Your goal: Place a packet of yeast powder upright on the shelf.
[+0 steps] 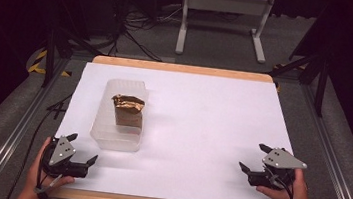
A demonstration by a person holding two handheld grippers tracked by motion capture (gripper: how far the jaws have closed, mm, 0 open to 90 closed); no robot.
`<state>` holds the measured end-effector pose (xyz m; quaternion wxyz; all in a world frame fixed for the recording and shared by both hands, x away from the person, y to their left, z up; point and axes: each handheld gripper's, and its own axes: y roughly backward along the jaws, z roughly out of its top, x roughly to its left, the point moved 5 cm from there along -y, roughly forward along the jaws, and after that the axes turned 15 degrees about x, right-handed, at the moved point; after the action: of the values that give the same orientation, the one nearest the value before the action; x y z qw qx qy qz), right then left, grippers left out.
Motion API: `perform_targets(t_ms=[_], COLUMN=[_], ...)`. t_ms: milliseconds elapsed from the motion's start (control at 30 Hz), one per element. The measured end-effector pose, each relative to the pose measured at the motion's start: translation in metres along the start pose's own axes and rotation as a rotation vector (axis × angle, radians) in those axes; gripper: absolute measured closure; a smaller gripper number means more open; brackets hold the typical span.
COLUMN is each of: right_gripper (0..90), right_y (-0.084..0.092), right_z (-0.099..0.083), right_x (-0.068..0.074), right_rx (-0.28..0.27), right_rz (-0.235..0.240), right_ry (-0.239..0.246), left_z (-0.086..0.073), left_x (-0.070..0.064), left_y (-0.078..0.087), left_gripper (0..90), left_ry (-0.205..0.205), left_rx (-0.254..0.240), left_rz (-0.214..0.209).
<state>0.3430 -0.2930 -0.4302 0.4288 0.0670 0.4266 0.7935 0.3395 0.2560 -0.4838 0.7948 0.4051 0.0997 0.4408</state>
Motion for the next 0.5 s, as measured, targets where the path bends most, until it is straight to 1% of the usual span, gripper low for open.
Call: perform_targets(t_ms=[33, 67, 100, 133, 200, 267, 333, 433, 500], right_gripper=[13.6, 13.6, 13.4, 13.4, 13.3, 13.1, 13.0, 13.0, 12.9], right_y=[0.001, 0.001, 0.002, 0.002, 0.003, 0.004, 0.006, 0.009, 0.011], right_z=[-0.003, -0.007, -0.009, -0.014, -0.02, -0.026, -0.035, -0.043, -0.048], right_x=[-0.001, -0.003, -0.004, -0.006, -0.008, -0.011, -0.014, -0.018, -0.02], right_rx=[-0.005, -0.005, -0.003, -0.008, -0.018, -0.031, -0.041, -0.073, -0.083], right_rz=[-0.002, 0.004, 0.003, -0.007, -0.001, -0.011, -0.011, -0.015, -0.029], right_ry=[-0.002, -0.005, -0.011, -0.019, -0.034, -0.049, -0.073, -0.101, -0.117], left_z=[0.0, 0.001, 0.001, 0.001, 0.002, 0.003, 0.003, 0.003, 0.002], left_x=[0.0, -0.001, -0.001, -0.001, -0.001, -0.001, -0.001, -0.001, 0.0], left_y=[0.0, 0.0, 0.0, 0.0, 0.0, -0.001, -0.001, 0.001, 0.001], left_gripper=[4.5, 4.5, 4.5, 4.5, 4.5, 4.5, 4.5, 4.5, 4.5], left_ry=[-0.001, 0.008, 0.0, 0.001, 0.002, 0.002, 0.004, 0.01, 0.014], left_rx=[0.0, -0.003, -0.002, -0.002, -0.003, -0.002, -0.002, -0.009, -0.008], left_rz=[0.002, 0.005, 0.002, 0.004, 0.003, 0.003, 0.003, 0.002, 0.006])
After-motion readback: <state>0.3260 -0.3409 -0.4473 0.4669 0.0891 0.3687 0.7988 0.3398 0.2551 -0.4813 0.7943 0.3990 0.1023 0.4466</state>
